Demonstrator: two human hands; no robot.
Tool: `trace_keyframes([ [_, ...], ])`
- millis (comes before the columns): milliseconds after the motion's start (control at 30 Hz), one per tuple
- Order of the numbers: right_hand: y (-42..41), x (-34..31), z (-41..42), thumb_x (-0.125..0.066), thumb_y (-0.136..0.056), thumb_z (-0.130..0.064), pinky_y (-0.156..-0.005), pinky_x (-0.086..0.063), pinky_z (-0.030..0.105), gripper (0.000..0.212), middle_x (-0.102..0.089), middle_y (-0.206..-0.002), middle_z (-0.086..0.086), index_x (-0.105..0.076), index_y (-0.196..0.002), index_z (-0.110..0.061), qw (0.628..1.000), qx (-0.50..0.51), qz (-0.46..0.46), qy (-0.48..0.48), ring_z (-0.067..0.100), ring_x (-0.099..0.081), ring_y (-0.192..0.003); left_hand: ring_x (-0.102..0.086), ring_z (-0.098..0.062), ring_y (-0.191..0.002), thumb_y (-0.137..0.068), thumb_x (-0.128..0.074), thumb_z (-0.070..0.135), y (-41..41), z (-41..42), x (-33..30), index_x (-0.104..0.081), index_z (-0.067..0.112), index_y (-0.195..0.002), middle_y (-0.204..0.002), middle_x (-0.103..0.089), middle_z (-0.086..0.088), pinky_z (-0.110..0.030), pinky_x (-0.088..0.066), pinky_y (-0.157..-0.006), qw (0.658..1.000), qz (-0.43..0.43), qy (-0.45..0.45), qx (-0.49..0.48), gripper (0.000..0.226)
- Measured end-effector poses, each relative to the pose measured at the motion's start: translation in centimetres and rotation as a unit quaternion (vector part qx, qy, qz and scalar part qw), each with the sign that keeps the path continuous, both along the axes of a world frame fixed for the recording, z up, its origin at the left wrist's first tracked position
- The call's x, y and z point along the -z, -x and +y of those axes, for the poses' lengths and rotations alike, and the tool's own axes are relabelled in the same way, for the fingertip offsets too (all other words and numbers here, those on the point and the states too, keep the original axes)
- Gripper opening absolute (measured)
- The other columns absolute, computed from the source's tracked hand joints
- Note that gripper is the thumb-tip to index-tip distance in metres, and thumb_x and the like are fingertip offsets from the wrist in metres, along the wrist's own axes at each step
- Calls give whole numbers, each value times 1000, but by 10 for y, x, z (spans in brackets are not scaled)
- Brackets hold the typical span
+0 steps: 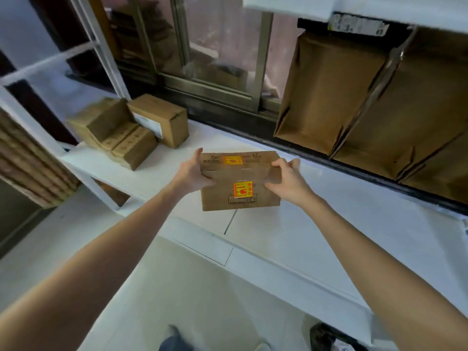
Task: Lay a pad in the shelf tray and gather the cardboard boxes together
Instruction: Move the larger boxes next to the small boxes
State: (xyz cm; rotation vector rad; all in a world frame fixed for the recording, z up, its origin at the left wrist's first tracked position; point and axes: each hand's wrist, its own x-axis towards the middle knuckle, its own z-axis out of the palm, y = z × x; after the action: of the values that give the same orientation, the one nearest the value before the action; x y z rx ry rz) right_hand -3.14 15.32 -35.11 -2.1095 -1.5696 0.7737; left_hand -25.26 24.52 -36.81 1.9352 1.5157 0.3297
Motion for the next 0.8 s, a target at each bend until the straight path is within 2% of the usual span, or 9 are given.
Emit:
trace_keyframes([
  [133, 63, -2, 39, -65, -84, -29, -99, -42, 29, 58, -24, -130, 11, -35, -132, -14, 999, -31, -7, -11, 25, -49, -117, -48, -33, -120, -72, -73, 12, 70, 25, 2, -14, 16, -147, -134, -49, -16, -42, -47, -96, 1000, -4, 8, -24, 96],
  [267, 120, 7, 77, -64, -84, -32, -98, -43, 30, 59, -24, -130, 9, -34, -133, -18, 998, -56, -10, -16, 25, -51, -114, -41, -31, -126, -72, -73, 8, 126, 49, 9, -15, 14, -146, -135, -42, -14, -41, -44, -100, 1000, -11, -14, -25, 94],
  [433, 170, 22, 118, -63, -83, -32, -98, -46, 38, 62, -24, -136, 5, -33, -136, -24, 998, -53, -14, 12, 29, -51, -116, -37, -32, -131, -66, -76, 13, 181, 72, 36, -9, 24, -148, -141, -38, -13, -47, -44, -102, 997, -49, 54, -22, 106],
  [567, 194, 43, 144, -67, -81, -22, -93, -41, 28, 73, -19, -141, 4, -25, -141, -28, 996, -30, 78, 29, 23, -45, -118, -42, -28, -126, -61, -74, 16, 202, 77, 60, -15, 26, -146, -134, -40, -3, -48, -47, -99, 974, -163, 136, -78, 104],
  [633, 200, 54, 155, -67, -82, -18, -93, -35, 23, 75, -17, -144, 5, -24, -142, -28, 991, 6, 132, 31, 20, -38, -123, -43, -27, -124, -56, -73, 22, 208, 78, 71, -18, 29, -144, -132, -36, -3, -48, -47, -99, 966, -192, 136, -104, 104],
  [733, 205, 67, 168, -67, -84, -20, -98, -28, 24, 74, -15, -149, 5, -24, -143, -26, 981, 48, 183, 31, 21, -30, -135, -43, -26, -123, -65, -77, 16, 210, 82, 83, -16, 22, -146, -129, -28, -3, -36, -49, -97, 962, -220, 125, -98, 101],
  [800, 208, 72, 178, -69, -82, -20, -99, -29, 24, 76, -14, -151, 5, -23, -143, -24, 979, 67, 192, 25, 21, -29, -137, -48, -20, -113, -73, -77, 12, 210, 88, 88, -13, 17, -147, -131, -28, -7, -23, -49, -87, 968, -206, 109, -90, 98],
])
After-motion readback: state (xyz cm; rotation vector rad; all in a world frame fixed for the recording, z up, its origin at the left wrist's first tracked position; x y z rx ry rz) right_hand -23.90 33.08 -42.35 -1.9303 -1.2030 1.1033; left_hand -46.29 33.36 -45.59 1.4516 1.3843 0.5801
